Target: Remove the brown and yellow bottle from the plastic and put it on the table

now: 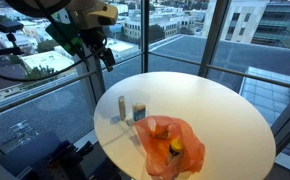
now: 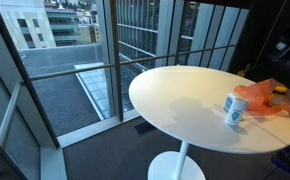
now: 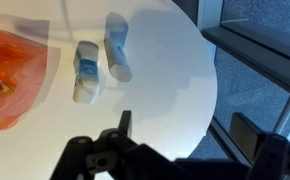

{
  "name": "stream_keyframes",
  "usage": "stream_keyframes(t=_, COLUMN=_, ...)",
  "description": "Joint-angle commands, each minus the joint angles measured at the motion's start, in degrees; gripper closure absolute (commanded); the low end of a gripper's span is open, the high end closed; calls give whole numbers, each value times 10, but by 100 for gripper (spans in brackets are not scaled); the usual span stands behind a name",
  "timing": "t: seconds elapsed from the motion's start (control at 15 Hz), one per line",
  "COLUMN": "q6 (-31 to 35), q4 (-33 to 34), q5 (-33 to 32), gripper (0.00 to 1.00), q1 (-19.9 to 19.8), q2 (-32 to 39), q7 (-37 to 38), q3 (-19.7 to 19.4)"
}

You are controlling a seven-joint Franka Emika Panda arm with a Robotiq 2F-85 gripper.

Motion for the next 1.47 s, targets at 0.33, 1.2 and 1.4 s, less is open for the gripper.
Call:
stream_keyframes(t=0.33, q6=-1, q4=10, q5=1, gripper=0, q1=-9, q2=5, q7=2, q3=8)
stream_keyframes(t=1.2, q6=-119, q4=184, q5=-27, gripper=0, q1=-95, q2=165, q7=73, q3=-5)
stream_keyframes(t=1.4, q6=-137, q4=193, q5=-39, gripper=0, q1=-113, q2=181, q7=83, q3=-11)
